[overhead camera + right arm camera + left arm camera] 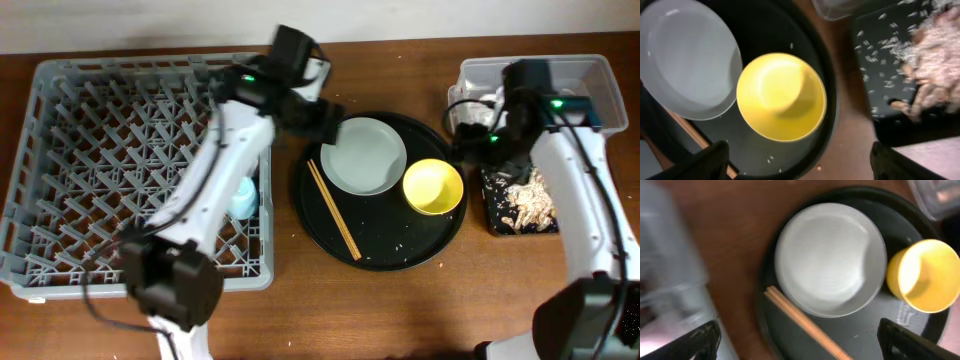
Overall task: Sort waste into correct bins and load items into the dishwasher rack
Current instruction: 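Grasp the yellow bowl with the left gripper and lift it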
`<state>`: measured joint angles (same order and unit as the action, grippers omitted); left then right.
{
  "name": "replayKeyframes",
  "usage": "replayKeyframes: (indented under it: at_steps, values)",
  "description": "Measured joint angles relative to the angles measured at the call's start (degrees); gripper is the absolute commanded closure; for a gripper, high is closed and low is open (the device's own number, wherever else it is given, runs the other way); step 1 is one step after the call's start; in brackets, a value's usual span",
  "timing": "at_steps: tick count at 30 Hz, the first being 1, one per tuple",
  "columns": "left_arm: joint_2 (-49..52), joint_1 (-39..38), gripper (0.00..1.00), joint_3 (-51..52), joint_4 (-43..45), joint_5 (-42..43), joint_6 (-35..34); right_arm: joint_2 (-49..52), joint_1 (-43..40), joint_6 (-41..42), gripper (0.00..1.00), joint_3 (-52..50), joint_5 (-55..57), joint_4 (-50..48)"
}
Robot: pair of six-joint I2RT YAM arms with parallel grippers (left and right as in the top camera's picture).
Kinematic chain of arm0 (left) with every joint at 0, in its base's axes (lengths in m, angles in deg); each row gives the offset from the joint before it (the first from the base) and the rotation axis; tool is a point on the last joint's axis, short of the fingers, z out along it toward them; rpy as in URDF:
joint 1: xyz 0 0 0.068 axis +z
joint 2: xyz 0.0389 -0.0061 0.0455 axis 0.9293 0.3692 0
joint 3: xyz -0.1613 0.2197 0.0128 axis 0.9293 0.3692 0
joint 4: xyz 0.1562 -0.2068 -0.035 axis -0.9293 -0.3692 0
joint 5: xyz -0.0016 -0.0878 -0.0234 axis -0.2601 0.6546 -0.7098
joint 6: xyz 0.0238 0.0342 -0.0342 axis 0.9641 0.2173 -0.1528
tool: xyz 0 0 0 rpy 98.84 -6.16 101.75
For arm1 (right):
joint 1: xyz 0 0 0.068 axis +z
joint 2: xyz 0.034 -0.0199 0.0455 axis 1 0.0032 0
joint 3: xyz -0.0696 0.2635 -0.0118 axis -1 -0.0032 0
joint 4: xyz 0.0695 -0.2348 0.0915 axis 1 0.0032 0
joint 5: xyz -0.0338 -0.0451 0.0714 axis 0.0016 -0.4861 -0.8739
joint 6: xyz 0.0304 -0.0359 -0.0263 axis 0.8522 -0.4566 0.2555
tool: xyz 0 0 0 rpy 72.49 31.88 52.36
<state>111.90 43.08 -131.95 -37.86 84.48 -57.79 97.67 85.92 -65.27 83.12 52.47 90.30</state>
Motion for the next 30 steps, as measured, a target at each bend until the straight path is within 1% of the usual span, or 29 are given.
replayKeyframes:
  at_steps: [2,4,5,7,9,11,13,14,16,17,19,26,30]
  values:
    - [5.2,-5.6,0.01,0.0,3.4,0.9,0.0,-4.7,-2.3,0.2,0.02,4.1,0.0,1.8]
    - [9.1,-10.1,0.01,0.0,6.8,1.2,0.0,-11.0,-4.7,0.2,0.02,5.9,0.1,2.2]
    - [11.3,-12.4,0.01,0.0,7.6,1.5,0.0,-12.6,-5.6,0.3,0.02,6.3,0.0,2.5]
    - [14.2,-15.3,0.01,0.0,9.1,1.6,0.0,-14.1,-6.7,0.4,0.02,6.6,0.2,3.6]
    - [16.7,-17.6,0.06,0.0,10.2,1.7,0.0,-13.4,-6.8,0.3,0.02,6.6,0.5,5.0]
    - [18.1,-18.9,0.23,0.0,11.3,1.7,0.0,-13.2,-6.8,0.3,0.02,6.6,0.5,5.2]
    - [18.9,-19.3,0.46,0.0,11.4,1.7,-0.1,-13.2,-6.8,0.3,0.02,6.6,0.5,5.2]
    - [19.2,-19.4,0.52,0.0,11.5,1.7,-0.1,-13.2,-6.8,0.2,0.02,6.6,0.5,5.2]
    - [19.4,-19.4,0.53,0.0,11.9,1.8,-0.2,-13.2,-6.8,0.2,0.02,6.6,0.5,5.2]
    - [19.4,-19.4,0.59,0.0,12.0,1.8,-0.2,-13.2,-6.8,0.1,0.02,6.6,0.5,5.2]
    - [19.4,-19.4,0.64,0.0,12.1,1.8,-0.5,-13.2,-6.8,-0.2,0.02,6.6,0.5,5.2]
    - [19.4,-20.4,0.64,0.0,13.9,2.7,-0.5,-13.2,-6.8,-1.1,0.02,6.6,0.5,5.2]
    - [19.4,-22.9,0.64,0.0,14.5,3.1,-0.4,-13.2,-6.8,-2.4,0.02,6.6,0.5,5.3]
